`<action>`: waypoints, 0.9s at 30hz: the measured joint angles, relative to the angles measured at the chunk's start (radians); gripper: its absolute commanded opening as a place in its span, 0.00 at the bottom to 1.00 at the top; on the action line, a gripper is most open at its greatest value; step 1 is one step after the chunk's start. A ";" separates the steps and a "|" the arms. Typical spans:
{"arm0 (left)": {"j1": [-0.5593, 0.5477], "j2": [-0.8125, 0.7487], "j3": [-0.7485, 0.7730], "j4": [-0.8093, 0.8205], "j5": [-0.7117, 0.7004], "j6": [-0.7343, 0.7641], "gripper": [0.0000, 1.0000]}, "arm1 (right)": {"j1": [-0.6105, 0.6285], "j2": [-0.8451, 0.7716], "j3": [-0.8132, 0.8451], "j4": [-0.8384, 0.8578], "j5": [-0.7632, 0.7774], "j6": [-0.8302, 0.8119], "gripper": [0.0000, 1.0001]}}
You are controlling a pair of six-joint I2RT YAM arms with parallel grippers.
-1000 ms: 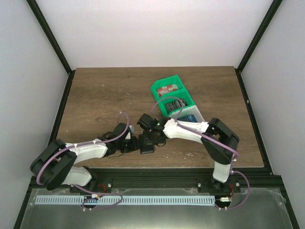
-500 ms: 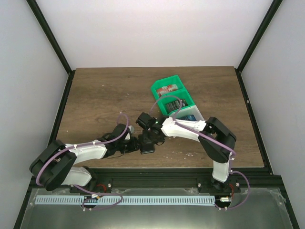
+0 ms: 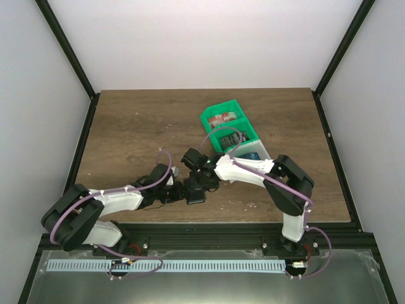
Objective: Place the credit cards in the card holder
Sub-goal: Close the card holder at the center of the board.
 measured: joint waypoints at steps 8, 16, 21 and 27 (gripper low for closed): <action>0.000 0.001 0.000 0.000 0.000 0.000 0.20 | 0.000 0.000 0.000 0.016 -0.021 0.000 0.00; 0.000 0.003 0.002 0.001 0.000 0.000 0.20 | 0.000 0.000 0.000 0.021 -0.029 0.000 0.01; 0.000 0.003 0.002 0.001 0.000 0.000 0.20 | 0.000 0.000 -0.001 0.021 -0.030 0.000 0.01; 0.000 0.003 0.002 0.001 -0.001 0.000 0.19 | 0.000 0.002 -0.001 0.021 -0.038 0.000 0.00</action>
